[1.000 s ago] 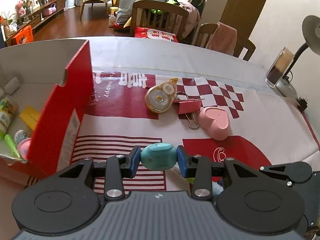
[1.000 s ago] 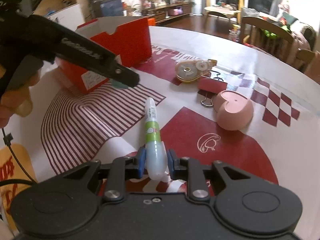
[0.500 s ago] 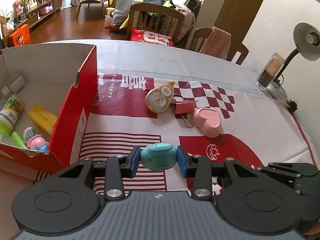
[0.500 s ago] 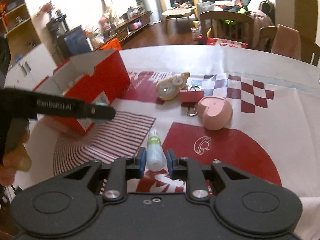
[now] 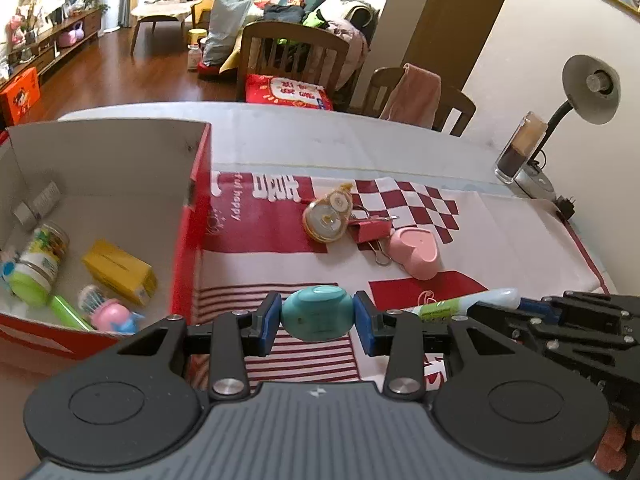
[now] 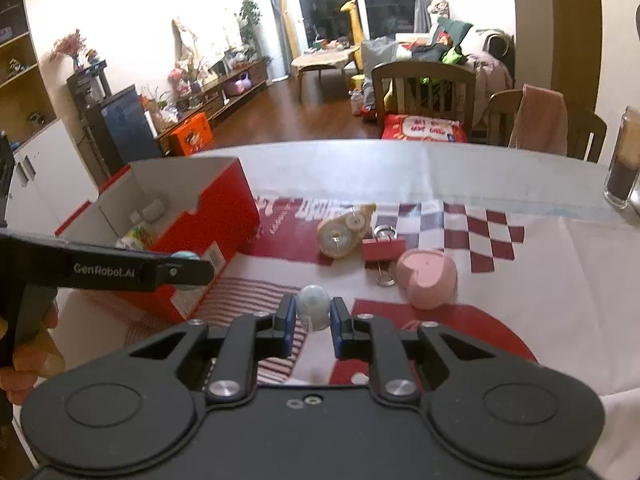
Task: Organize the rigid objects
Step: 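Carry teal case in left tool into shoebox while right tool carries marker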
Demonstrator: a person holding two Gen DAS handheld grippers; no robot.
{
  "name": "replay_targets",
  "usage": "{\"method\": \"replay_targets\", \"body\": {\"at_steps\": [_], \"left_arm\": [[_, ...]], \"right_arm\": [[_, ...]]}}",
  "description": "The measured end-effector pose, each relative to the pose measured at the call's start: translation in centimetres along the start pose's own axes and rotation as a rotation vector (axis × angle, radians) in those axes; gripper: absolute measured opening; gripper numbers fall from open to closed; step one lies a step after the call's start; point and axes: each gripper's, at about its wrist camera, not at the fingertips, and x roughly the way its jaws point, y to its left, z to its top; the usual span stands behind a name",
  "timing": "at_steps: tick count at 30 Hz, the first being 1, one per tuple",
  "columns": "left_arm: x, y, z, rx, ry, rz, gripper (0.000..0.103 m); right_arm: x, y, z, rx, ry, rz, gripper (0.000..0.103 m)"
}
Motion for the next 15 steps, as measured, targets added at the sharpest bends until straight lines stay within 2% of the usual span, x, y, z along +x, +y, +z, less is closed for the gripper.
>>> {"method": "replay_targets", "body": {"at_steps": [15], "left_arm": [[-4.6, 7.2, 3.4, 0.033, -0.059, 0.000, 0.038]], "right_arm": [[0.8, 8.3, 5.8, -0.053, -0.131, -0.009, 0.017]]}}
